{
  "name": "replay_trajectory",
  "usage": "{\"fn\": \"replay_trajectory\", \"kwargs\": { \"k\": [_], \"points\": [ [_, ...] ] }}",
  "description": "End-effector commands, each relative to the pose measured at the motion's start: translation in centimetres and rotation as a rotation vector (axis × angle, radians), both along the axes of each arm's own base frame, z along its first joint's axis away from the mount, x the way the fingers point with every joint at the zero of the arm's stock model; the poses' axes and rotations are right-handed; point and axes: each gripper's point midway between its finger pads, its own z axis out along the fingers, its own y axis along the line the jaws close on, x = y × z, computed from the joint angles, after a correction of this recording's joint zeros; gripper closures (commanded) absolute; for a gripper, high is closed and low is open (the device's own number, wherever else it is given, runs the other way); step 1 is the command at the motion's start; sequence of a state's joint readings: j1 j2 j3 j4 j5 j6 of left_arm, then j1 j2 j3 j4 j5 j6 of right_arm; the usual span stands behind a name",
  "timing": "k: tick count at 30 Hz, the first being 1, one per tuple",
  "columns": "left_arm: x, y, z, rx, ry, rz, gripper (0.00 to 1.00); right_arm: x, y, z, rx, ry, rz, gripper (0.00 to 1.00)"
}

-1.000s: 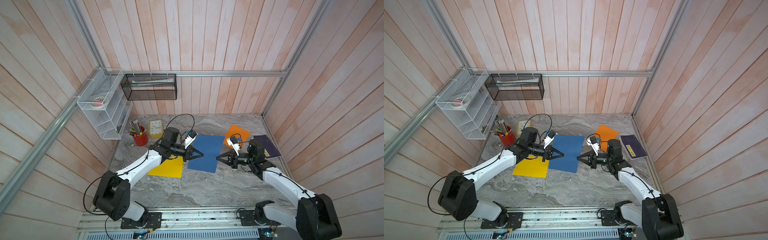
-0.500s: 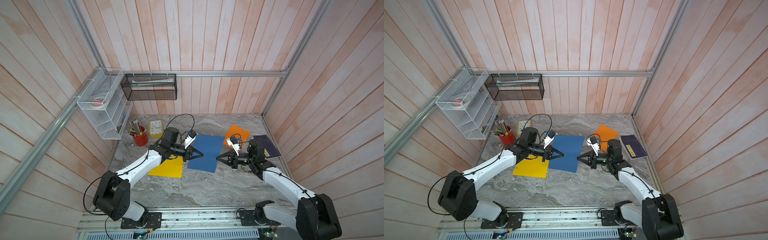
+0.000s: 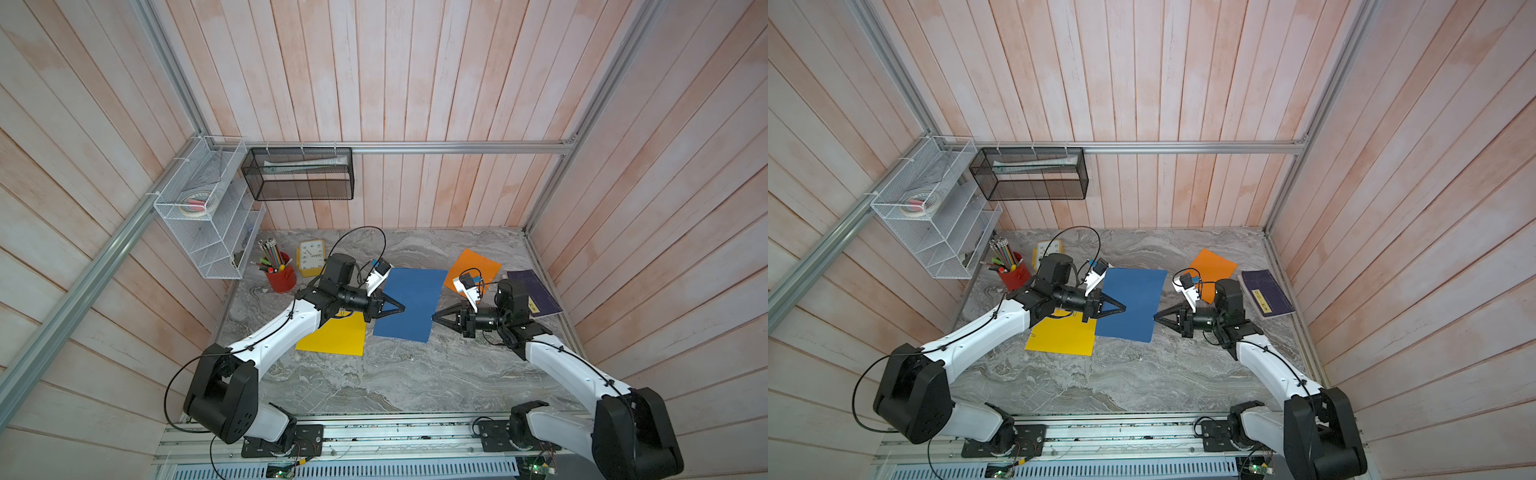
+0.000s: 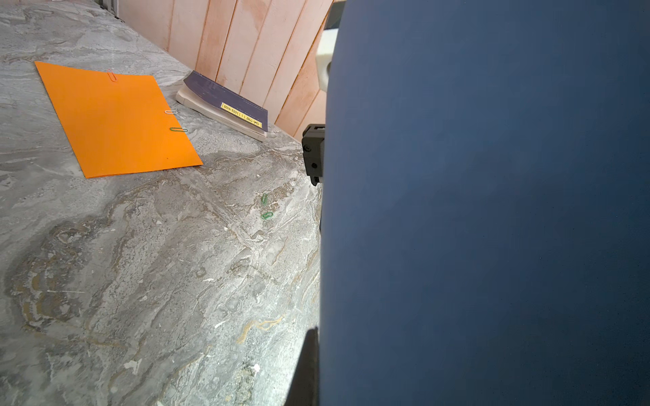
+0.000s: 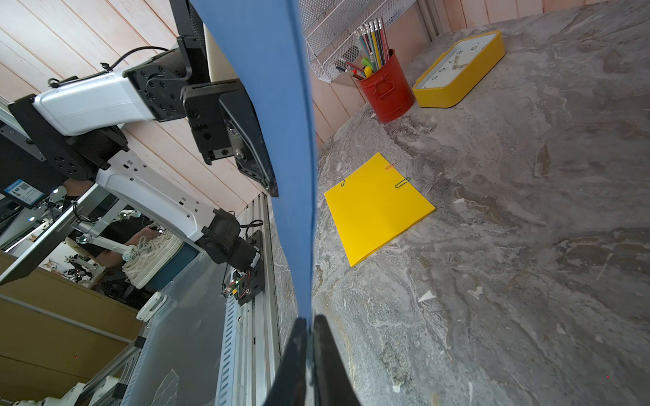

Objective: Unclip the paperclips from the documents
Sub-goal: Remove the paper clip from the document.

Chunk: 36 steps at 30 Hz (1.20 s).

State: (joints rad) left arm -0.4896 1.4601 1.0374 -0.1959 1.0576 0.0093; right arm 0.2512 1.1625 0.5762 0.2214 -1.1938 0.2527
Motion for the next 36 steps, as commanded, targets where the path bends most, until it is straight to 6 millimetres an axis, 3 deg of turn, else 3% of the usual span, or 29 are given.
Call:
{"fn": "replay_trajectory", "kwargs": {
  "k": [1,7,15,23,32,36],
  "points": [
    [-0.1,0.4,0.5,0.002,-0.033,0.008,1.00,0.5,-0.3,0.7,-0.009,-0.033,-0.025,0.90],
    [0.0,0.5,0.4,0.007,-0.036,0.013,1.00,1.2,-1.0,0.3,-0.042,-0.018,-0.078,0.91],
    [0.1,0.5,0.1,0.011,-0.036,0.022,1.00,2.6,-3.3,-1.5,-0.093,0.092,-0.249,0.95],
    [0.2,0.5,-0.2,0.015,-0.029,0.025,1.00,3.5,-6.8,-6.1,-0.180,0.317,-0.512,1.00],
    [0.2,0.5,-0.5,0.016,-0.023,0.022,1.00,3.1,-13.0,-12.6,-0.265,0.585,-0.856,1.00],
    [0.1,0.5,-0.5,0.017,-0.023,0.023,1.00,2.9,-14.5,-14.1,-0.292,0.646,-0.932,1.00]
  ]
}}
